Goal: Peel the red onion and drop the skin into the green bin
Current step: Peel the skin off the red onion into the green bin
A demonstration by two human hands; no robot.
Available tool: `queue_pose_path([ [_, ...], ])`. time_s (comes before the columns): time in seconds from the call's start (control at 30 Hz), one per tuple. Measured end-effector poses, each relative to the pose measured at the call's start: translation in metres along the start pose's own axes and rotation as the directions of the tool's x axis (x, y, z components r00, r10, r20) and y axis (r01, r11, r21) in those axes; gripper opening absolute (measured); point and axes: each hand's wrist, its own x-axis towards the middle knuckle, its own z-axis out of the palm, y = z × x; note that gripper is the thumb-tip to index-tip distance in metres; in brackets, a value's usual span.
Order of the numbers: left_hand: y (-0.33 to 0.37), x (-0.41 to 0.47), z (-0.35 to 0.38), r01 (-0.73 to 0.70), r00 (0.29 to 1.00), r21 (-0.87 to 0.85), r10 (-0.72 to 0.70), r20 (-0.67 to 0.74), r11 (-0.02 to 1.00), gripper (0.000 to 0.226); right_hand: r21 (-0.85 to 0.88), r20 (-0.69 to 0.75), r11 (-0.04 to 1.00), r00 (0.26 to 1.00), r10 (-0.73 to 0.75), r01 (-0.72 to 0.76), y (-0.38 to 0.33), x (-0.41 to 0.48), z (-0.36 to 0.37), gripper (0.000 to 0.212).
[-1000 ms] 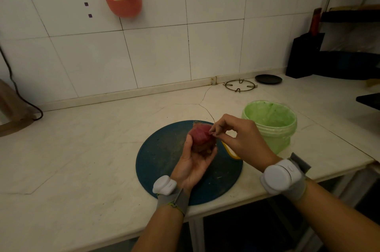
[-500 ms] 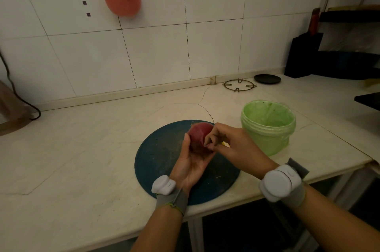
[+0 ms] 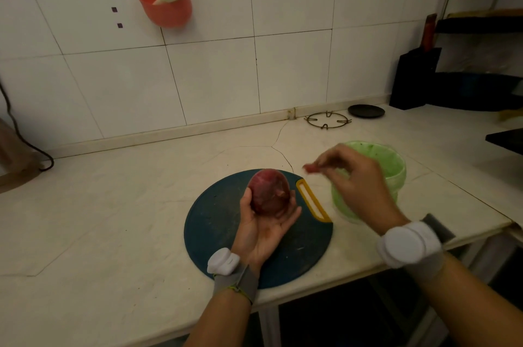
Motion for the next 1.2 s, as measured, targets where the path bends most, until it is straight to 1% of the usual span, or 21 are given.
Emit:
queue_pose_path([
  [0.07,0.000,-0.001,0.000,0.034,0.999,-0.019,-0.034,-0.002,0.999,0.105,-0.065,-0.153,0.997,0.988,0.033,-0.044,0.002,0.012,-0.023,0.013],
  [0.13,0.000,-0.001,0.001,0.069,0.998,-0.018,-0.069,-0.002,0.997,0.108,-0.157,-0.241,0.980,0.967,0.078,-0.118,0.009,0.020,-0.041,0.010],
  [0.2,-0.001,-0.001,0.001,0.091,0.996,0.003,-0.091,0.001,0.996,0.105,-0.276,-0.244,0.939,0.960,0.138,-0.205,0.023,0.025,-0.052,0.009],
  [0.3,-0.001,-0.002,0.002,0.115,0.993,0.022,-0.115,0.026,0.993,0.103,-0.431,-0.212,0.847,0.947,0.240,-0.311,0.044,0.028,-0.058,0.013],
  [0.37,-0.002,-0.002,0.001,0.130,0.991,0.024,-0.131,0.036,0.991,0.103,-0.512,-0.200,0.796,0.946,0.255,-0.323,0.051,0.028,-0.057,0.015],
  [0.43,-0.001,-0.002,-0.001,0.139,0.989,0.015,-0.139,0.038,0.990,0.104,-0.540,-0.169,0.787,0.954,0.246,-0.298,0.050,0.025,-0.049,0.019],
  [0.47,-0.001,-0.001,-0.001,0.141,0.989,0.018,-0.142,0.039,0.990,0.104,-0.541,-0.144,0.798,0.964,0.222,-0.264,0.047,0.023,-0.044,0.020],
  [0.53,-0.001,-0.001,-0.002,0.143,0.989,0.011,-0.144,0.041,0.990,0.105,-0.524,-0.078,0.839,0.989,0.126,-0.148,0.038,0.018,-0.030,0.020],
  [0.63,0.000,0.000,-0.004,0.139,0.990,0.022,-0.140,0.036,0.990,0.102,-0.391,0.042,0.919,0.998,-0.036,0.049,0.021,0.011,-0.011,0.019],
  [0.7,-0.001,0.001,-0.005,0.125,0.991,0.034,-0.127,0.035,0.992,0.098,-0.253,0.196,0.958,0.977,-0.085,0.134,0.010,0.006,0.001,0.025],
  [0.73,-0.001,0.001,-0.006,0.117,0.992,0.045,-0.119,0.038,0.992,0.095,-0.194,0.283,0.969,0.955,-0.090,0.149,0.006,0.003,0.008,0.030],
  [0.8,-0.001,0.001,-0.007,0.110,0.991,0.071,-0.115,0.064,0.991,0.083,-0.159,0.406,0.973,0.909,-0.091,0.169,0.003,-0.004,0.022,0.038],
  [0.83,-0.002,0.001,-0.007,0.110,0.990,0.080,-0.116,0.078,0.991,0.078,-0.165,0.426,0.969,0.899,-0.101,0.186,0.003,-0.006,0.028,0.039],
  [0.9,-0.002,0.001,-0.007,0.102,0.990,0.093,-0.111,0.086,0.990,0.074,-0.167,0.403,0.965,0.908,-0.119,0.201,0.006,-0.008,0.035,0.039],
  [1.03,-0.002,-0.001,-0.004,0.099,0.989,0.093,-0.108,0.099,0.991,0.073,-0.164,0.351,0.973,0.931,-0.099,0.165,0.008,-0.006,0.038,0.037],
  [1.1,-0.001,-0.001,-0.002,0.093,0.989,0.091,-0.103,0.104,0.991,0.078,-0.166,0.345,0.969,0.931,-0.115,0.181,0.009,-0.007,0.038,0.035],
  [1.2,0.000,-0.001,-0.002,0.063,0.992,0.095,-0.073,0.104,0.993,0.087,-0.145,0.334,0.966,0.930,-0.155,0.213,0.009,-0.009,0.042,0.038],
])
